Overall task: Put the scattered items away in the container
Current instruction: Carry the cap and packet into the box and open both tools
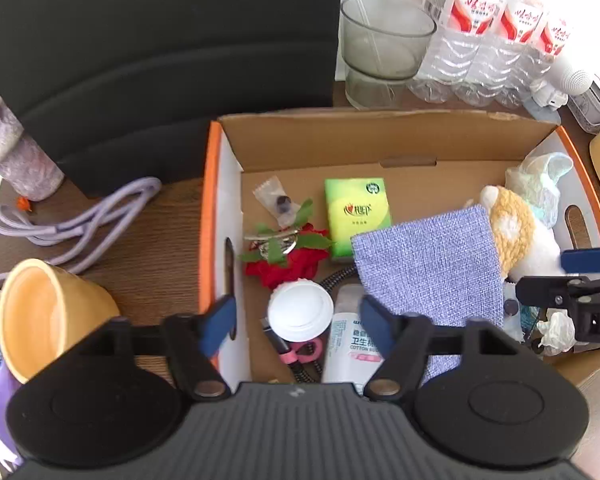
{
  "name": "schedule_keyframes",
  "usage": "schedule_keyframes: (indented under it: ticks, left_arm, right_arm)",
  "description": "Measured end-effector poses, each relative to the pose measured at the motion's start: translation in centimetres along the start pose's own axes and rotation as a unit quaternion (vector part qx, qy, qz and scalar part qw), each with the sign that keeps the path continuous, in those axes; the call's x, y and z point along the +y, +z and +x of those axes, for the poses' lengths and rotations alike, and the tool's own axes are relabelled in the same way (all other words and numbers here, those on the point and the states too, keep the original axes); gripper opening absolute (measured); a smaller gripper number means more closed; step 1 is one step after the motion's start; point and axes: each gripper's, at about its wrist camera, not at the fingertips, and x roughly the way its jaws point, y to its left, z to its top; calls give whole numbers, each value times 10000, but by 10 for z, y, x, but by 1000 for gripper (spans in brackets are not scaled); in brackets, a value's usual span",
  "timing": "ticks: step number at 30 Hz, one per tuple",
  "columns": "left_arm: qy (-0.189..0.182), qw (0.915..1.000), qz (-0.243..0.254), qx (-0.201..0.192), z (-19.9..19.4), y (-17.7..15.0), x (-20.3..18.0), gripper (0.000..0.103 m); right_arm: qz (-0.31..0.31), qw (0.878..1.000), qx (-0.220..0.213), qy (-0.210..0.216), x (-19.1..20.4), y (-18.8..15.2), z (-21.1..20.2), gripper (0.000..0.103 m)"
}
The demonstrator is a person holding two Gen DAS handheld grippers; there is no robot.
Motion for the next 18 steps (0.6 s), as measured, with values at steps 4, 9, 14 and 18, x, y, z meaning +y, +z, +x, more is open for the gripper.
schedule_keyframes:
  ticks: [4, 9, 14, 18]
  left_arm:
    - [13, 9999, -139, 67, -13, 2, -6, 82]
    - [23, 9990, -274, 354, -25, -4, -22, 87]
    - [-30, 9995, -264, 145, -58, -25, -28, 87]
    - [373, 9974, -430, -440, -85, -55, -30, 88]
  right_arm:
    - [216, 9996, 171, -83, -8, 1, -7, 83]
    - [425, 9982, 320, -284, -11, -7, -18, 85]
    - [289, 9982, 77, -525, -3, -23, -49, 87]
    - [289, 9976, -187, -609, -4, -44, -76, 93]
